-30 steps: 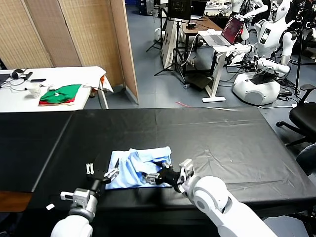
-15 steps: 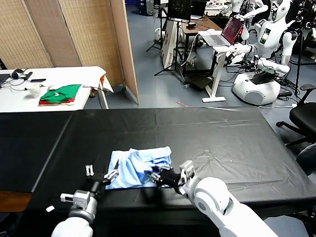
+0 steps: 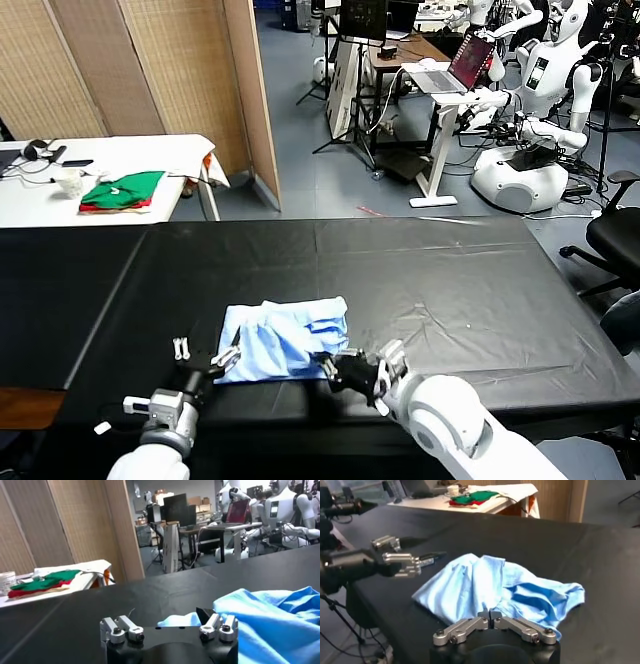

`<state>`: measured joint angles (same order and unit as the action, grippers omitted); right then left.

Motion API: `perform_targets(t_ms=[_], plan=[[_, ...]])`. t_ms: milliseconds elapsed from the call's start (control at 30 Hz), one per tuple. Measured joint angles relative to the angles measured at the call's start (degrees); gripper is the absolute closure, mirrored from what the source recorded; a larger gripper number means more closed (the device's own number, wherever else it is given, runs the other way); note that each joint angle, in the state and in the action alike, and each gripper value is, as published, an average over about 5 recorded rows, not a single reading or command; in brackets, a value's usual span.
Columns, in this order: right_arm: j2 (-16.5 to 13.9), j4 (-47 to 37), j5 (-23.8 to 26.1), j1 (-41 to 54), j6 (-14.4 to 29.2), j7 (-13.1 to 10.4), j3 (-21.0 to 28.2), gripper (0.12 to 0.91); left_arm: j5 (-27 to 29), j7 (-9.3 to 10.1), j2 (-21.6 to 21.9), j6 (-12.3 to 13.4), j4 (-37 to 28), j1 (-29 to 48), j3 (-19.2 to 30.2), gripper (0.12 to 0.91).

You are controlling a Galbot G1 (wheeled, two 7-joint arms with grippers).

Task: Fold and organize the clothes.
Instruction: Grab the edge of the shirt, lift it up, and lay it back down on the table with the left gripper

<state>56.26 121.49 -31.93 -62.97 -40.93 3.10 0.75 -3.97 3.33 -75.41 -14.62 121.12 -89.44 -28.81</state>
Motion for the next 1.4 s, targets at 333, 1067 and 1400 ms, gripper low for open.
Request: perform_targets(t_ms=[333,1067,1400], plan=[[-3.04,3.69,2.06,-5.87,-1.21,-0.09,-1.69,0.406,0.15,0.01,-0.94,0.18,-0.33,-0.02,0.37,0.123],[-1.01,-6.77,32.77,7.24,20.91,8.34,0.71,0.118,1.0,0.24,-1.17,0.97,-2.26,-0.27,-0.68,0.123],[-0.73,-13.39,39.85,12.99,23.43,10.18,7.23,0.118,1.04,0.3,-1.18,1.13,-2.48,-0.37,-0.94,0.123]])
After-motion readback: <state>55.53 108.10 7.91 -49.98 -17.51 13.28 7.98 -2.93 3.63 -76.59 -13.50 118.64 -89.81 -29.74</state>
